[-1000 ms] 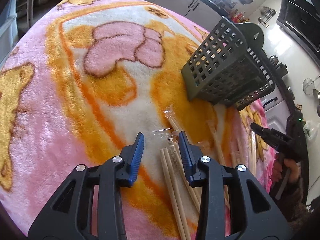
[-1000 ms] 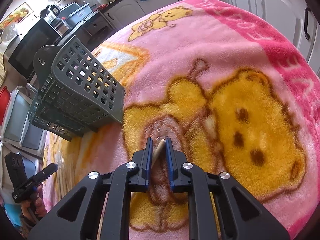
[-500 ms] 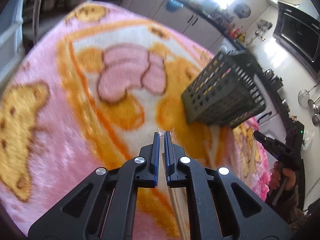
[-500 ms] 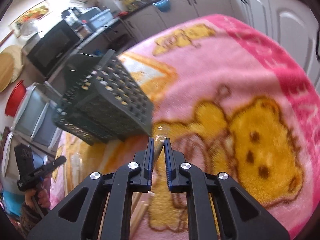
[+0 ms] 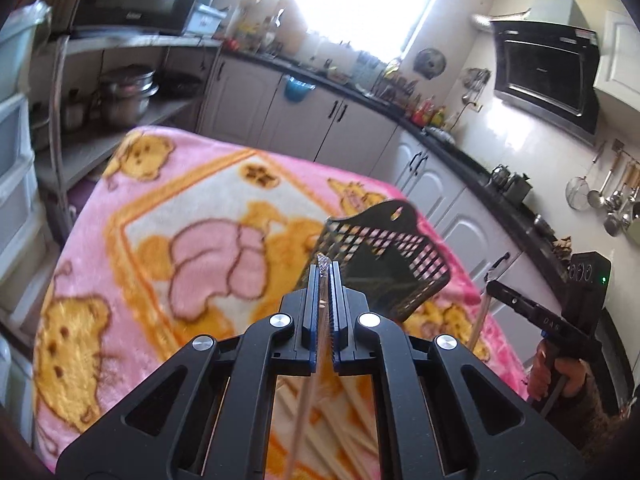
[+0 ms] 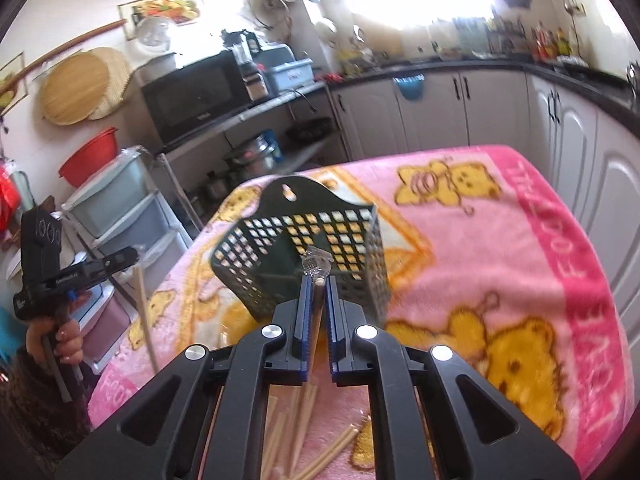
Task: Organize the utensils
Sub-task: 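Lift both held chopsticks and lower them into the green caddy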
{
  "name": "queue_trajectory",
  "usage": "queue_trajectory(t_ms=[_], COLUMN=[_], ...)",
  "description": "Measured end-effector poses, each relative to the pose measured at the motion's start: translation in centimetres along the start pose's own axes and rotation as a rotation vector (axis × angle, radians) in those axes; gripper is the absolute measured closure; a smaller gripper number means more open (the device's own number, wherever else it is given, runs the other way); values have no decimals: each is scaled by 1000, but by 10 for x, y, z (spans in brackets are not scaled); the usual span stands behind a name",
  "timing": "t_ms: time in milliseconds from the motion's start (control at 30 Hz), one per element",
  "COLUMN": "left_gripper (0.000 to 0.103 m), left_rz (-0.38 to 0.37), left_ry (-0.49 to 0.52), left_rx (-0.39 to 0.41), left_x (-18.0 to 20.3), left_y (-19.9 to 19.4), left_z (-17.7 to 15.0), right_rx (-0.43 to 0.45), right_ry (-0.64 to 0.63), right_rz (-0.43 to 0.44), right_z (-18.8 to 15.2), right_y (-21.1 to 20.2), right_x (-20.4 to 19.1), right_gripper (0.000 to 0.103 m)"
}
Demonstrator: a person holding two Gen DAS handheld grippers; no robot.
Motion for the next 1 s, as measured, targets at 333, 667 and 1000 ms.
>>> queue_trajectory(t_ms=[333, 667, 1000], left_gripper=[101, 101, 101], left_rz=[-102, -196, -172], left_ry=[68, 132, 148], left_rx=[80, 146, 273], left_x=[53, 105, 115], left_y=[-4, 0, -9], left_z=[41, 81, 137], right_rx=[106, 182, 301], right_ry=[-100, -114, -129], right_rz=[18, 51, 74], right_z=[22, 50, 97], right_y=[-27, -45, -67], right_x=[-30, -46, -62], right_gripper=[97, 97, 97])
Point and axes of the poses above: each gripper's, at about its wrist camera, not at the fingertips, and y roughly the way its jaws point, x to its right, z to its top, the point moved 10 cm from there along y, roughly the way its jaws point, and after that the axes turned 12 degrees about y, right-handed, at the moved point
